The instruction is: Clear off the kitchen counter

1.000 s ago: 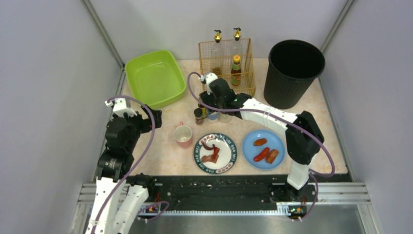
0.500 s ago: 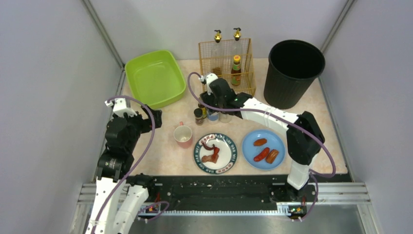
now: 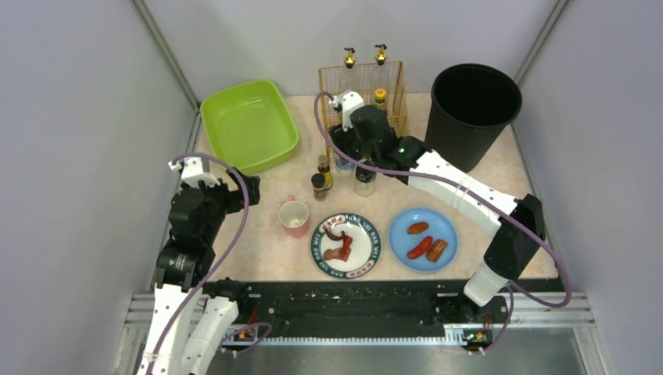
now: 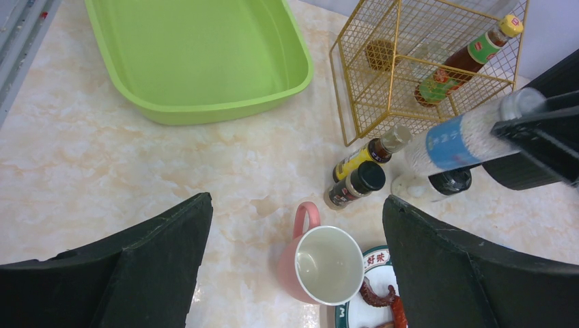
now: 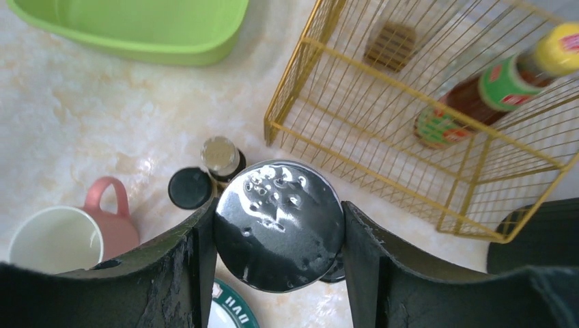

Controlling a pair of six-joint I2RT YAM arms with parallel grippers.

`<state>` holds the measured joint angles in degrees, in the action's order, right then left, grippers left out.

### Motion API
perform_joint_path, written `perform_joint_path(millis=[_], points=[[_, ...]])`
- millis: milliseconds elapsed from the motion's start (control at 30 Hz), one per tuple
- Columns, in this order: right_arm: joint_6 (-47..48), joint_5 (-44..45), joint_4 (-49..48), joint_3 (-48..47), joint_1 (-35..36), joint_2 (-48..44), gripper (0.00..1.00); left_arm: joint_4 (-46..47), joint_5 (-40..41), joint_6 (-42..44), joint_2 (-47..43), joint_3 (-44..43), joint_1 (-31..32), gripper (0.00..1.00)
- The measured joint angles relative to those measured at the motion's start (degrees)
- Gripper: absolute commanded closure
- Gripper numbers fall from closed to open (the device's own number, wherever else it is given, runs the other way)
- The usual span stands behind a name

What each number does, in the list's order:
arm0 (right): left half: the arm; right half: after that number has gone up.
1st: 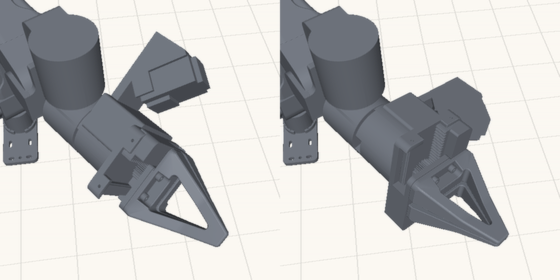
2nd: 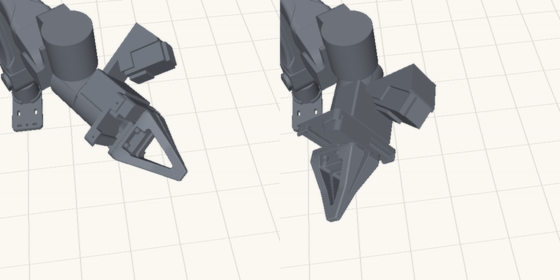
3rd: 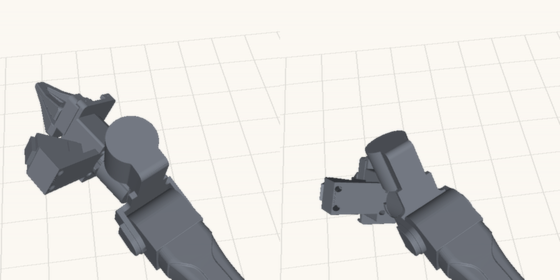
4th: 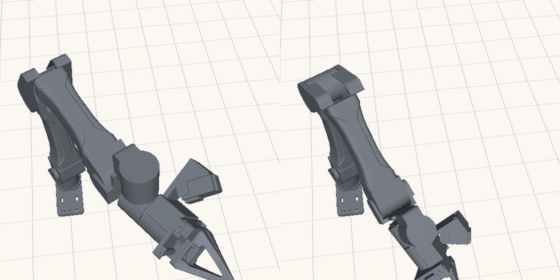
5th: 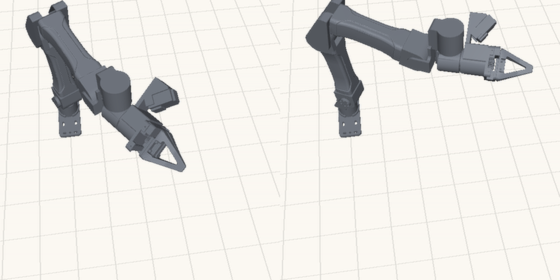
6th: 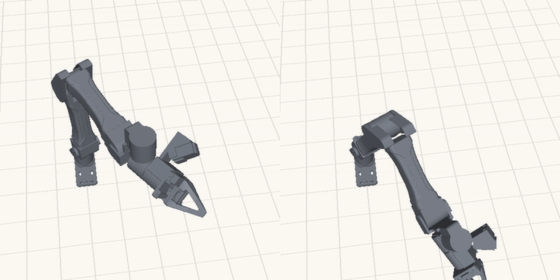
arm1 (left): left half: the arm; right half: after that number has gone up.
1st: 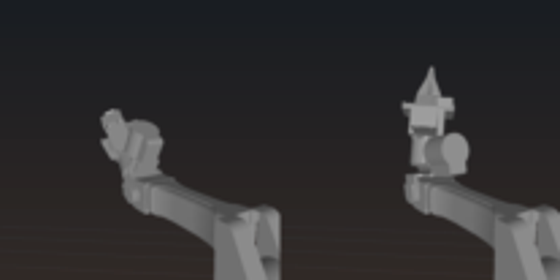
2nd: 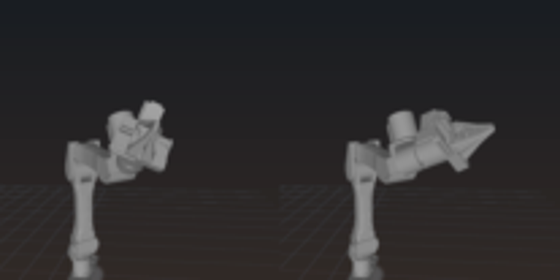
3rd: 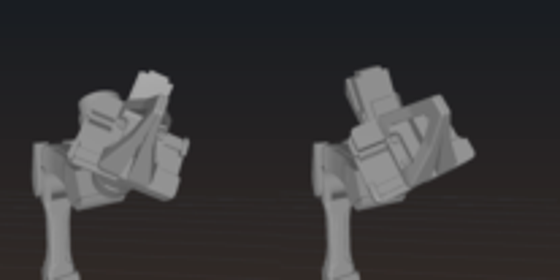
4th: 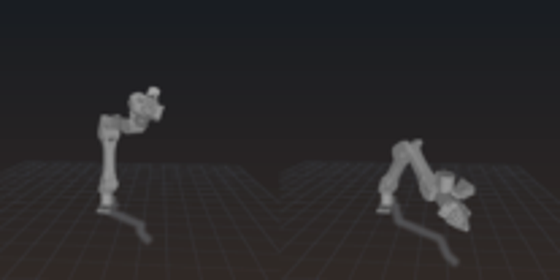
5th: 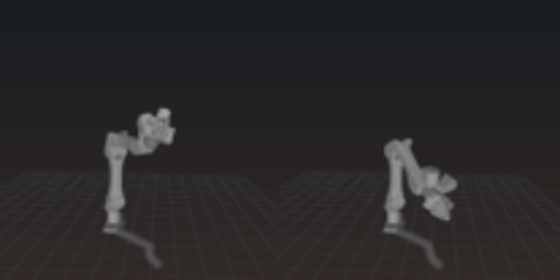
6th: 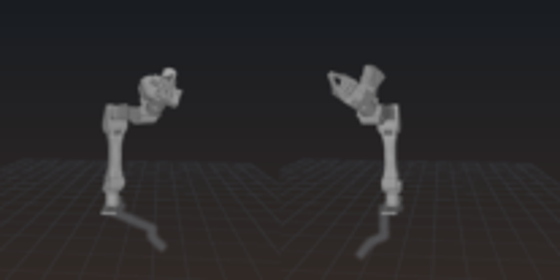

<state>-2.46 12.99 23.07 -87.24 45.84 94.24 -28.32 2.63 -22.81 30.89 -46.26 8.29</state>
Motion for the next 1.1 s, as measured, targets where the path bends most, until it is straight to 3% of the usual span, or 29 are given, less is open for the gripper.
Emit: perform_joint_path(millis=[433,667,1100], points=[[5.16,4.76,-0.31,-15.98,-3.02,0.17,1.00,0.00,0.00,0.00,0.00,0.00,0.00,0.01],[5.92,5.55,-3.56,-24.68,-8.28,6.80,1.00,0.00,0.00,0.00,0.02,0.00,0.00,0.01],[3.89,3.58,-4.48,-29.75,-11.80,19.69,1.00,0.00,0.00,0.00,0.52,0.00,0.00,0.01]])
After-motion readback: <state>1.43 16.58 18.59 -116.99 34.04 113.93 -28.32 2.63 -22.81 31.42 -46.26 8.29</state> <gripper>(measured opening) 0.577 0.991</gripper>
